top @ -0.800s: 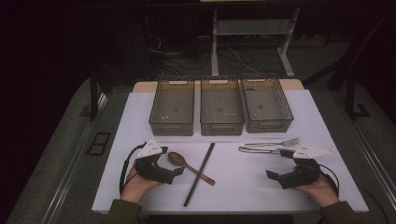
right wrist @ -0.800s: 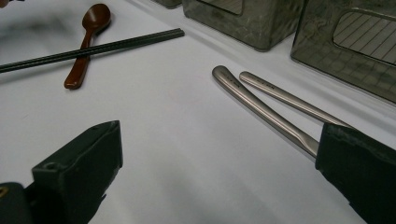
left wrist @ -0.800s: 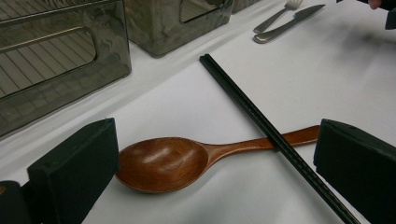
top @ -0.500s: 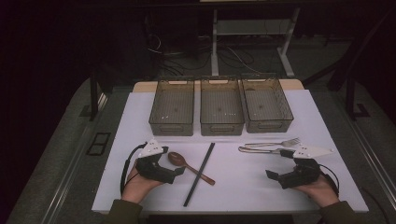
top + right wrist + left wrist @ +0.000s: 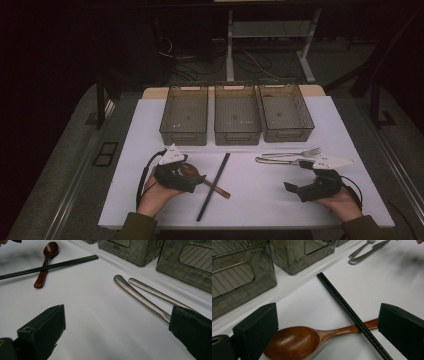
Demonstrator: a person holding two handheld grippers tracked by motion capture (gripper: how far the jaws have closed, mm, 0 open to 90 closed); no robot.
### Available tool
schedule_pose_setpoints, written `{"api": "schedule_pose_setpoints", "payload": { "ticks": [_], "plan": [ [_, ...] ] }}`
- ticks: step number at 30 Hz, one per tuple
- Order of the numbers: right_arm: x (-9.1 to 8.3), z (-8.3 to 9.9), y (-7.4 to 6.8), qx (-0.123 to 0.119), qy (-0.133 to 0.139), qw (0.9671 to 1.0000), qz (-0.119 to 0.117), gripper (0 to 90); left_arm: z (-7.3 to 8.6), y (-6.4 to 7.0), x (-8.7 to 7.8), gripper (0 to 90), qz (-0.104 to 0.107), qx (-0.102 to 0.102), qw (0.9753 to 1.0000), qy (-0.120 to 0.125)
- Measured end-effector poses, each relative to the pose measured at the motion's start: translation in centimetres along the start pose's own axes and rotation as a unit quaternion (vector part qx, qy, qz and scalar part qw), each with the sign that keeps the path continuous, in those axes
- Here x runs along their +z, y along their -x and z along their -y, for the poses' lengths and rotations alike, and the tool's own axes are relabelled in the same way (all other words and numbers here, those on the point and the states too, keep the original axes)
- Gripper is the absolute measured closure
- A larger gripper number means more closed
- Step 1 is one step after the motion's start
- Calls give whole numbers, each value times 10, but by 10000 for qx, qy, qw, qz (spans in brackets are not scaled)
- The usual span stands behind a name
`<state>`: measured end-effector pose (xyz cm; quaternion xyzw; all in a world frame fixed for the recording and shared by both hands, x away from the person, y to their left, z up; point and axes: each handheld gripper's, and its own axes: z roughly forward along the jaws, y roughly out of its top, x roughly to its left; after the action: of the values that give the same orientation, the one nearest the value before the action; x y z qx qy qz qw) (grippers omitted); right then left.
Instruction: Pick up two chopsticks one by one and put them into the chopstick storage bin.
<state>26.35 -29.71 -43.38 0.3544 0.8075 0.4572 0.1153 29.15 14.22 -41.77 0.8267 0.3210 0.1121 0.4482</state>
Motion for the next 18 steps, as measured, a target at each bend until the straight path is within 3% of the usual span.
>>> {"api": "schedule_pose_setpoints", "payload": {
  "ticks": [8, 18],
  "plan": [
    [1, -1, 0, 19, 28, 10000, 21, 3, -12, 12, 15, 89, -10, -8, 10000, -26],
    [2, -2, 0, 42, 3, 10000, 13, 3, -22, 19, 37, 205, 27, -81, 9997, -239]
  ]
}}
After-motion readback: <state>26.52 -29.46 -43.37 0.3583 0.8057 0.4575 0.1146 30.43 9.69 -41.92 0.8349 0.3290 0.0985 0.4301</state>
